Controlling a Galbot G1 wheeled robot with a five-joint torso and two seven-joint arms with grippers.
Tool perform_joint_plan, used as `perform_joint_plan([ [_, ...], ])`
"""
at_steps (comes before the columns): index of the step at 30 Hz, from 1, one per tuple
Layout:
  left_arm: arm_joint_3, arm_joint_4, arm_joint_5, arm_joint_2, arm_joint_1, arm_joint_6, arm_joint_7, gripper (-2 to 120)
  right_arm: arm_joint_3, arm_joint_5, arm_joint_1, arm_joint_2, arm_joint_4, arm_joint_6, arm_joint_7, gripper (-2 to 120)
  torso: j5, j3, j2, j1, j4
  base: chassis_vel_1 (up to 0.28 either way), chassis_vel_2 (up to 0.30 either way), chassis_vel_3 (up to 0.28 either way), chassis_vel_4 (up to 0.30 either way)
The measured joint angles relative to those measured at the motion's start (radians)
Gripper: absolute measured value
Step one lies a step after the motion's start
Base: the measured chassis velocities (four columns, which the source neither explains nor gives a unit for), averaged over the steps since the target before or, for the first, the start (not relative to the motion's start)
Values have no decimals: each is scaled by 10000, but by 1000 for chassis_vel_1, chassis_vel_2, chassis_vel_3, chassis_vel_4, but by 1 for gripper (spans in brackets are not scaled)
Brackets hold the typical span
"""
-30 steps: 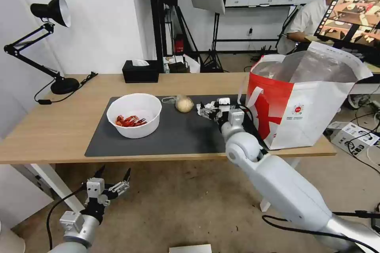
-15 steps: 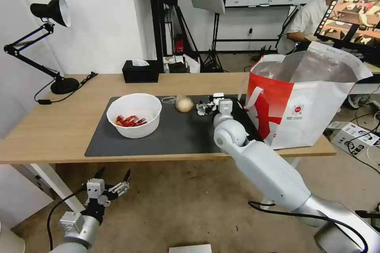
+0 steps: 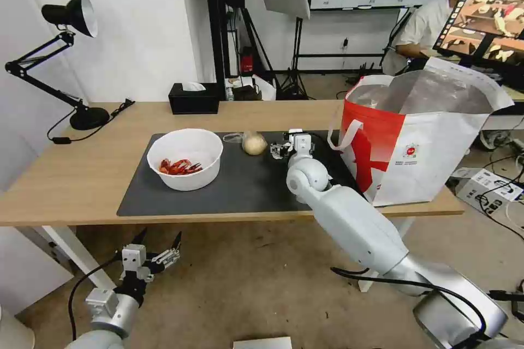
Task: Pick up the trash from the table and place it into the takeout bag.
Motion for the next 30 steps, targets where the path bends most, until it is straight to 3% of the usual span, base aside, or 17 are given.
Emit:
perform_joint_plan([
  [14,48,-28,-101,145,-68,-2,20,100,149,-36,431,429,-1047,-586,-539,100,0,0,0,0,0,0,0,0,0],
  [29,53,-91,-104,152,-25,-2,18,100,164,5,519,501,-1134,-613,-677,100,0,0,2,0,0,0,0,0,0],
  [30,53,-98,-105,152,-17,-1,18,100,165,20,508,500,-1116,-611,-678,93,0,-1,2,0,0,0,0,0,0],
])
